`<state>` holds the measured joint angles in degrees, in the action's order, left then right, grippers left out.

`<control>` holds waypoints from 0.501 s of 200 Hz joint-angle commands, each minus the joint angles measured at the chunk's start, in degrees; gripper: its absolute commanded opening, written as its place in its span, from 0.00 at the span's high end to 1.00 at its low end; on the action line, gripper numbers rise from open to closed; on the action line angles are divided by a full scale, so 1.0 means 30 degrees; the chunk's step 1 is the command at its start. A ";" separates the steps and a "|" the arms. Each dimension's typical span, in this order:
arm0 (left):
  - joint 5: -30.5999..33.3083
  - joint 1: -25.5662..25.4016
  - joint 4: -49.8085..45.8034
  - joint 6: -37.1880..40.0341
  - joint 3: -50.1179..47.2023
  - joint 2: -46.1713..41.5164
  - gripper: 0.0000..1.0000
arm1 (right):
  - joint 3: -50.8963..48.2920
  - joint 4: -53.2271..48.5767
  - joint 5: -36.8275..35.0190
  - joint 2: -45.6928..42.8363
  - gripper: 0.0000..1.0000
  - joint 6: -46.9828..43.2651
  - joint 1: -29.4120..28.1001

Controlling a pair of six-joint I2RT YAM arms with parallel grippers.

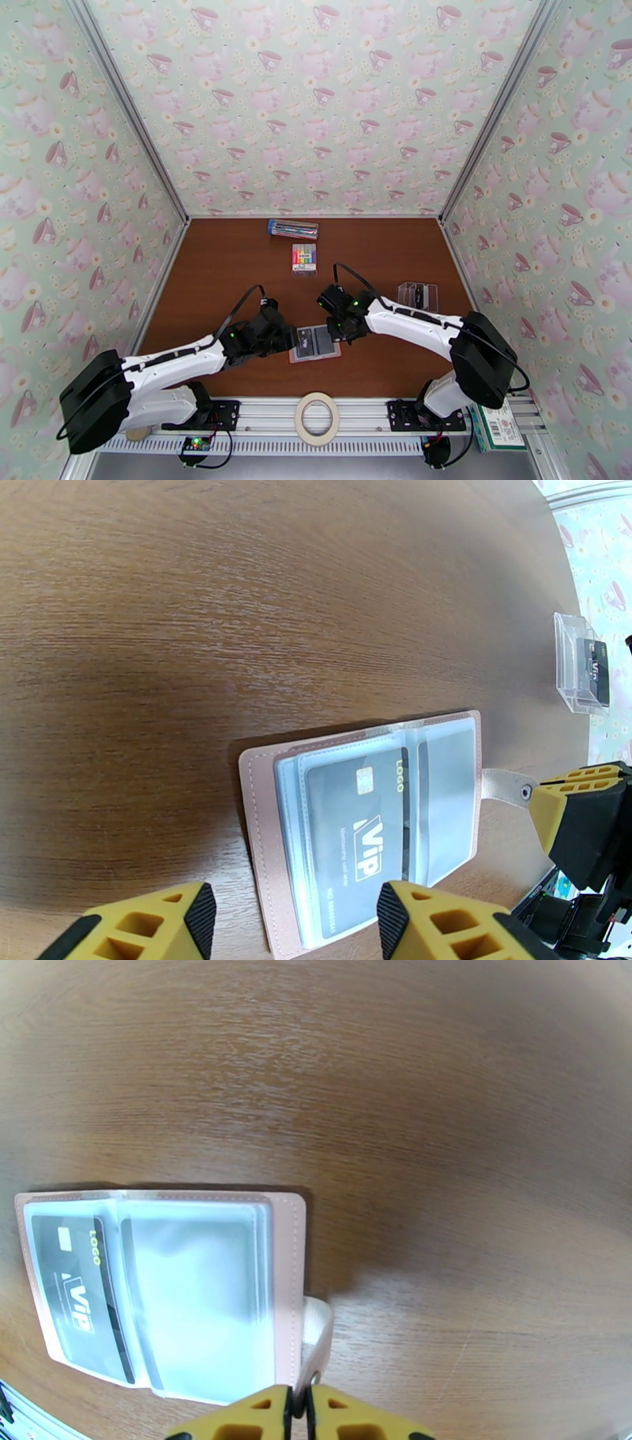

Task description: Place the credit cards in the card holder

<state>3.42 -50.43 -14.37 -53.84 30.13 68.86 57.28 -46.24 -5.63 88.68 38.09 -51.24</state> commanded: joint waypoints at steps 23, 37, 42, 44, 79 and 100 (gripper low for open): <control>-0.0347 0.0084 0.0266 0.0079 0.0161 0.0176 0.39 | -0.0049 -0.0035 -0.0209 -0.0225 0.94 -0.0119 0.0075; -0.0375 0.0083 0.0293 0.0048 0.0152 0.0173 0.39 | -0.0072 0.0061 -0.0134 -0.0404 0.98 -0.0155 0.0080; -0.0378 0.0083 0.0325 0.0048 0.0122 0.0182 0.39 | -0.0080 0.0114 -0.0097 -0.0433 0.99 -0.0156 0.0083; -0.0393 0.0083 0.0312 0.0048 0.0123 0.0189 0.39 | -0.0079 0.0155 -0.0053 -0.0438 0.99 -0.0178 0.0080; -0.0510 0.0091 0.0277 0.0004 0.0165 0.0365 0.39 | -0.0406 0.1103 0.0839 -0.0743 1.00 -0.0258 0.0061; -0.0719 0.0083 0.0394 -0.0077 0.0121 0.0770 0.39 | -0.0635 0.1610 0.1315 -0.0968 1.00 -0.0241 0.0074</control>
<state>2.79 -50.43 -13.82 -53.87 30.13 69.76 56.47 -43.99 -4.03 87.61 38.09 -51.24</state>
